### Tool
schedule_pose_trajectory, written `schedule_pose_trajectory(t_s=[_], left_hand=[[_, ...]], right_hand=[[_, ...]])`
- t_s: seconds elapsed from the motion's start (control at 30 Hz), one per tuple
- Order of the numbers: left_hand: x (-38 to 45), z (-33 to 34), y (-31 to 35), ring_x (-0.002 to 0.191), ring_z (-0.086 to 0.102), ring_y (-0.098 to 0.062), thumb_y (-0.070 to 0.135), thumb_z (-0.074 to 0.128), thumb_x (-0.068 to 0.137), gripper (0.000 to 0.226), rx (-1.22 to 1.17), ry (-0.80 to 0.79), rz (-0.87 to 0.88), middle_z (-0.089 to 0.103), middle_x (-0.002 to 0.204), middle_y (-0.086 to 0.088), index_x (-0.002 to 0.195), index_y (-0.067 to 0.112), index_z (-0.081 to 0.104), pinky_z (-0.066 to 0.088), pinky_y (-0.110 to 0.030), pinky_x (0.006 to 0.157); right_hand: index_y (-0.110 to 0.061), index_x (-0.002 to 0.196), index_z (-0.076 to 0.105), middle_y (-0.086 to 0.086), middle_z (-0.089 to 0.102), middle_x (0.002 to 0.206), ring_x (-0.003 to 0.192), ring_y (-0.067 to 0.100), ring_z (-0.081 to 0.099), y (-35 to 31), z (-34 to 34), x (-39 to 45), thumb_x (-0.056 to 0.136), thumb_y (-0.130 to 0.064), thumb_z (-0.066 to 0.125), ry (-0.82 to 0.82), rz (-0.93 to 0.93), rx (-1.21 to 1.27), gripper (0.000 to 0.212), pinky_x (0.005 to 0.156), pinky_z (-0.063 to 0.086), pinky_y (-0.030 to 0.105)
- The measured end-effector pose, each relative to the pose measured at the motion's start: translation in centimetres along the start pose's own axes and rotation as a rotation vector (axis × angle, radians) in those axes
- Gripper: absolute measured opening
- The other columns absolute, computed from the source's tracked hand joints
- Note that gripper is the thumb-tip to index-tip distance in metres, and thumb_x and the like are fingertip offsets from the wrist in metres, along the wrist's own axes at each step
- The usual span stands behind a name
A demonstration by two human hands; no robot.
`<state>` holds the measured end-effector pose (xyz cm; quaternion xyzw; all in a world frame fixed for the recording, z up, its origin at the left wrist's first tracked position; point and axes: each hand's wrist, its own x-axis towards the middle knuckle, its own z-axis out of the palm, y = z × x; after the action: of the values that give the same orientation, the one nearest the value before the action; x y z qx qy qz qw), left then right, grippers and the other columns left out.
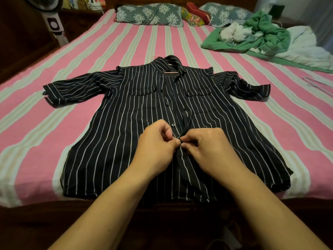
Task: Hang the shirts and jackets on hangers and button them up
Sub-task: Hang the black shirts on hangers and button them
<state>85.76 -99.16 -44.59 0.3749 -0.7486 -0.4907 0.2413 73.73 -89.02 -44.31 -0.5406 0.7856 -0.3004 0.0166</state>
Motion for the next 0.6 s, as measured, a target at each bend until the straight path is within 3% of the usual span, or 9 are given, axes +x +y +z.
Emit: schedule_pose_trajectory(t_s=[0.13, 0.2, 0.27, 0.33, 0.4, 0.5, 0.6], left_hand=[[0.0, -0.2, 0.0, 0.076, 0.069, -0.029, 0.007, 0.076, 0.085, 0.027, -0.007, -0.007, 0.001, 0.072, 0.079, -0.010, 0.077, 0.017, 0.052, 0.058, -0.046, 0.076], [0.0, -0.1, 0.0, 0.065, 0.064, -0.018, 0.009, 0.076, 0.085, 0.026, -0.006, -0.009, 0.012, 0.068, 0.074, -0.004, 0.077, 0.017, 0.053, 0.056, -0.033, 0.066], [0.0, 0.0, 0.3, 0.056, 0.053, -0.004, 0.011, 0.075, 0.084, 0.023, 0.024, 0.008, 0.019, 0.061, 0.068, 0.005, 0.077, 0.019, 0.055, 0.045, -0.018, 0.056], [0.0, 0.2, 0.2, 0.066, 0.057, -0.008, 0.014, 0.070, 0.084, 0.018, 0.092, 0.015, 0.014, 0.061, 0.070, 0.009, 0.079, 0.026, 0.057, 0.047, -0.024, 0.063], [-0.2, 0.4, 0.3, 0.090, 0.057, -0.015, 0.024, 0.063, 0.088, 0.011, 0.296, -0.013, 0.030, 0.062, 0.078, 0.011, 0.083, 0.032, 0.058, 0.044, -0.034, 0.079], [-0.3, 0.3, 0.6, 0.116, 0.043, -0.018, 0.042, 0.054, 0.098, 0.012, 0.627, -0.130, 0.048, 0.056, 0.102, 0.014, 0.100, 0.041, 0.066, 0.030, -0.037, 0.090], [0.1, -1.0, 0.2, 0.120, 0.043, -0.016, 0.042, 0.054, 0.100, 0.018, 0.613, -0.176, 0.001, 0.050, 0.106, 0.014, 0.104, 0.040, 0.071, 0.036, -0.038, 0.100]], right_hand=[[-0.024, 0.100, 0.077, -0.011, 0.074, 0.090, 0.086, 0.005, 0.067, -0.1, 0.2, 0.0, 0.091, -0.029, 0.070, -0.016, -0.003, -0.049, 0.012, 0.082, 0.056, 0.034], [-0.025, 0.100, 0.077, -0.012, 0.073, 0.086, 0.082, 0.002, 0.065, -0.1, 0.2, 0.0, 0.092, -0.030, 0.067, -0.032, 0.066, -0.022, 0.014, 0.081, 0.055, 0.029], [-0.027, 0.093, 0.077, -0.015, 0.071, 0.079, 0.077, 0.000, 0.064, -0.2, 0.3, 0.1, 0.089, -0.025, 0.068, -0.025, 0.166, 0.076, 0.010, 0.076, 0.051, 0.021], [-0.027, 0.085, 0.073, -0.013, 0.069, 0.074, 0.072, 0.001, 0.063, -0.6, 0.2, 0.0, 0.086, -0.018, 0.069, -0.038, 0.248, 0.180, 0.010, 0.070, 0.049, 0.015], [-0.027, 0.084, 0.071, -0.011, 0.068, 0.073, 0.070, 0.003, 0.062, -0.8, 0.1, 0.0, 0.085, -0.017, 0.069, -0.086, 0.295, 0.219, 0.010, 0.069, 0.050, 0.019], [-0.033, 0.093, 0.074, -0.015, 0.069, 0.090, 0.088, 0.001, 0.062, -0.8, 0.0, -0.1, 0.091, -0.025, 0.068, -0.174, 0.305, 0.029, 0.011, 0.088, 0.052, 0.027], [-0.032, 0.107, 0.076, -0.014, 0.069, 0.108, 0.103, 0.011, 0.063, -0.8, -1.7, 0.0, 0.096, -0.026, 0.061, -0.001, 0.380, -0.152, 0.020, 0.097, 0.049, 0.032]])
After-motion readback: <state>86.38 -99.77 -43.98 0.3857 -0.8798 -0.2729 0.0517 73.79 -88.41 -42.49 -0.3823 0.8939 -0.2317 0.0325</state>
